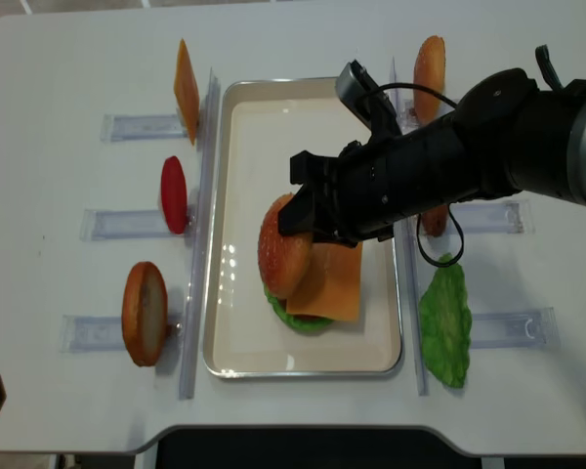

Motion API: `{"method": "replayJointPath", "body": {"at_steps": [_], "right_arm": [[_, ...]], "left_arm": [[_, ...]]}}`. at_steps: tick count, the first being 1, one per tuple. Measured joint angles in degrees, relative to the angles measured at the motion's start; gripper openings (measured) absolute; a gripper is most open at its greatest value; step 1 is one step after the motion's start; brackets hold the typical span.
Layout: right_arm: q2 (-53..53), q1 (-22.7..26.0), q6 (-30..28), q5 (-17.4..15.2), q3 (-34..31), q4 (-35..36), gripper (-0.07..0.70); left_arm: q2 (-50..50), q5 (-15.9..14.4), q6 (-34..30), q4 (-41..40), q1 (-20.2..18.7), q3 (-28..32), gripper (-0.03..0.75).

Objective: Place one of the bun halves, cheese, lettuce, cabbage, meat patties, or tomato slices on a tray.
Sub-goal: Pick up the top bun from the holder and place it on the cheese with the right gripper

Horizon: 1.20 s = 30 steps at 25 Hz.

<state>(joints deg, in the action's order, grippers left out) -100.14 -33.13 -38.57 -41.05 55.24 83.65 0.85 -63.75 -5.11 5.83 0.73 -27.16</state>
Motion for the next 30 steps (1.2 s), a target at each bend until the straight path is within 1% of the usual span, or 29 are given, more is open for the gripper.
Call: {"method": "replayJointPath", "body": {"at_steps": [4,21,26,30], "right_arm": [[-0.38,0.0,-1.96,-0.87,0.0,2.0,0.203],[-1.95,0.0,-3.51,-2.58,0.0,2.0,0.202],[-2.01,0.97,-4.6,-4.92,0.0,2.5,0.202],[-2.02,1.16,-5.37,-5.31,0.0,2.5,0.202]], "left_arm": [[0.0,0.0,0.0,0.11,0.0,0.0,0.0],[0.0,0.0,0.0,0.22,0.0,0.0,0.0],[0.0,0.0,0.0,0.22,0.0,0.0,0.0],[0.0,0.0,0.0,0.22,0.0,0.0,0.0]]}}
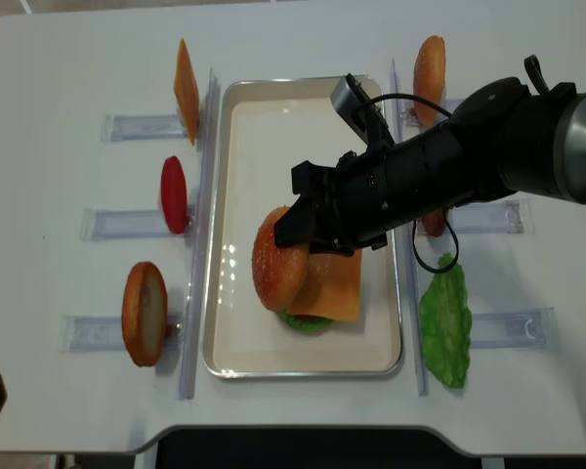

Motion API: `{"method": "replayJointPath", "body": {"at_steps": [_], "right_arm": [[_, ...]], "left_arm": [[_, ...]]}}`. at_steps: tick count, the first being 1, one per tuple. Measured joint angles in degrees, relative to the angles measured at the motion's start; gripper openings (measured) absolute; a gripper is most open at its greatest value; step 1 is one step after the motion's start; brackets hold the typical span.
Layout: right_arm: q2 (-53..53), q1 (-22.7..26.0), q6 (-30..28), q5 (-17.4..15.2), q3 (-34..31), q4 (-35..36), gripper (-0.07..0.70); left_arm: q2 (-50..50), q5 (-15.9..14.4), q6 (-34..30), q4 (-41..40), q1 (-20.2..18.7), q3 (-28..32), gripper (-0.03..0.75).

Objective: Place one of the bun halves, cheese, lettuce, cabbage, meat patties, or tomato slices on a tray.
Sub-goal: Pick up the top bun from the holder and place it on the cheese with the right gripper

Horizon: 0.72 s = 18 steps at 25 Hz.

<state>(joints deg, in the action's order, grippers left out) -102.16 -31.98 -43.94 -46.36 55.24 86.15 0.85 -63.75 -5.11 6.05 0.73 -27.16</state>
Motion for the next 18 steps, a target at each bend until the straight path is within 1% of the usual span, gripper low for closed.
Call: {"method": "replayJointPath", "body": {"at_steps": [6,18], "right_arm": [[-0.11,0.93,-0.88,-1.16,0.0,0.17,0.202],[-0.23,1.29,-2.35,-1.71,0.0,0.23,0.202]], "left_arm": [[0.0,0.0,0.0,0.05,0.0,0.0,0.0],[0.0,0.0,0.0,0.11,0.0,0.0,0.0]]}}
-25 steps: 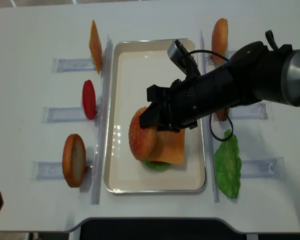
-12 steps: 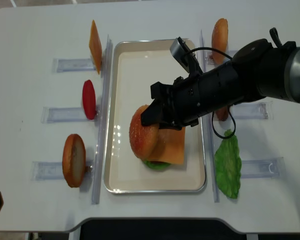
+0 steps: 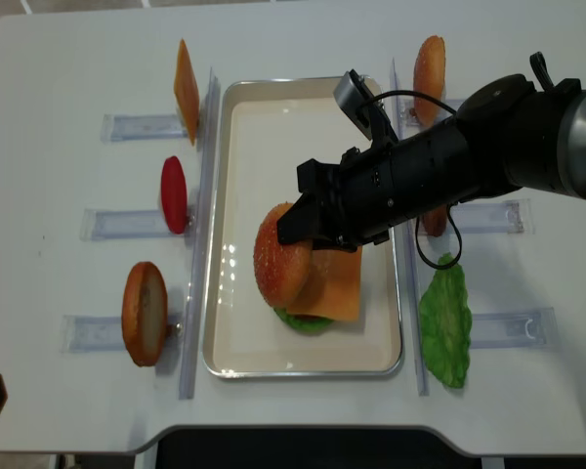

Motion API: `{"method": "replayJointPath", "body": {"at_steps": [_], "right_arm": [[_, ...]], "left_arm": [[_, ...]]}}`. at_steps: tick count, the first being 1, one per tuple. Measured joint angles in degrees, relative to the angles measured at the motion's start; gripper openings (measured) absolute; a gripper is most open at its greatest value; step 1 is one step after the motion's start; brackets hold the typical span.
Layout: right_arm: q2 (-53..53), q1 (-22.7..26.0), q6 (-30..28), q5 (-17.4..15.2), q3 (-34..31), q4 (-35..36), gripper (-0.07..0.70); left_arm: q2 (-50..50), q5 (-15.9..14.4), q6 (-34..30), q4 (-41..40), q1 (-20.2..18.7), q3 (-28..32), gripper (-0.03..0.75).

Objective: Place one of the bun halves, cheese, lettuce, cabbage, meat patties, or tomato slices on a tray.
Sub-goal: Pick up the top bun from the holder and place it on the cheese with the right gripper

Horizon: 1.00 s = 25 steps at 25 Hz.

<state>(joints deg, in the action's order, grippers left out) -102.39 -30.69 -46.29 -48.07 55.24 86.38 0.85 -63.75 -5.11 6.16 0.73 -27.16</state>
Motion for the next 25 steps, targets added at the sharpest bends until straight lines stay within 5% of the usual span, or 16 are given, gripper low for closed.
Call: {"method": "replayJointPath", "body": {"at_steps": [25], "right_arm": [[-2.24,2.1,-3.81,-4.15,0.0,1.76,0.202]], "left_arm": [[0.0,0.0,0.13,0.05,0.0,0.0,0.0]]}}
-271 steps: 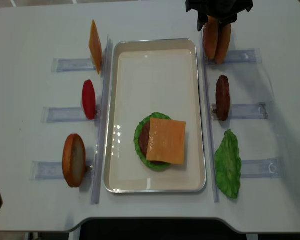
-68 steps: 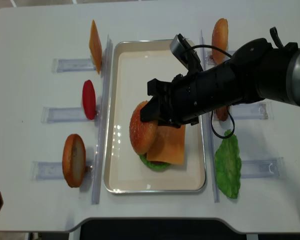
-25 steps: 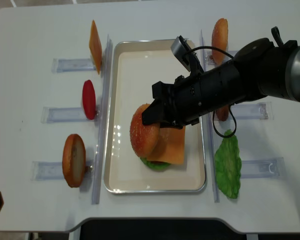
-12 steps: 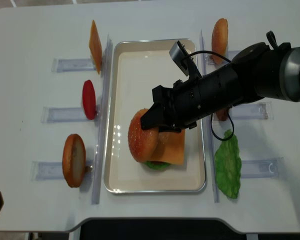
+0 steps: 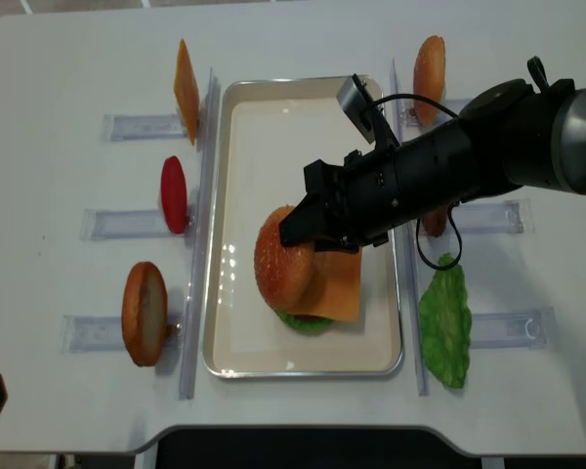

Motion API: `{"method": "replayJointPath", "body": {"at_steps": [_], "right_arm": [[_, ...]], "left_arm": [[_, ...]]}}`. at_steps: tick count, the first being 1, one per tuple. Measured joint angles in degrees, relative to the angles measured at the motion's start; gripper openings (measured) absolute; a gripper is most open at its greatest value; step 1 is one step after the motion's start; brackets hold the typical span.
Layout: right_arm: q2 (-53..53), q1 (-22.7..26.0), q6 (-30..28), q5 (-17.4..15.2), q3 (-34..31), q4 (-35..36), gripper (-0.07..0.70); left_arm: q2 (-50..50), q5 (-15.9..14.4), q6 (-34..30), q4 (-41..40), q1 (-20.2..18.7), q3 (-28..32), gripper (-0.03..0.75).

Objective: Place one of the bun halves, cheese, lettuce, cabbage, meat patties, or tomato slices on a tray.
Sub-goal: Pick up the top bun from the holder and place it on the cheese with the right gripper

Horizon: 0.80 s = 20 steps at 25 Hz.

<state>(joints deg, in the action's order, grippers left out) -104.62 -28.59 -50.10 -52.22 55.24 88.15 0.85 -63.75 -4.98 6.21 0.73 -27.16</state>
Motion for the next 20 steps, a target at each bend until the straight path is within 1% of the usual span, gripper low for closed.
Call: {"method": "replayJointPath", "body": {"at_steps": [6,11,20], "right_arm": [[-0.44,0.12,-0.4,-0.72,0.0,-0.17,0.202],[-2.71,0.39,-0.77,-2.31,0.0,0.0,0.202],[-2.8,1.26,-2.23,-2.68,0.0,0.11,0.202]], "left_arm": [[0.0,0.0,0.1,0.0,0.0,0.0,0.0],[0.0,0.0,0.1,0.0,0.0,0.0,0.0],[0.0,0.0,0.1,0.0,0.0,0.0,0.0]]}}
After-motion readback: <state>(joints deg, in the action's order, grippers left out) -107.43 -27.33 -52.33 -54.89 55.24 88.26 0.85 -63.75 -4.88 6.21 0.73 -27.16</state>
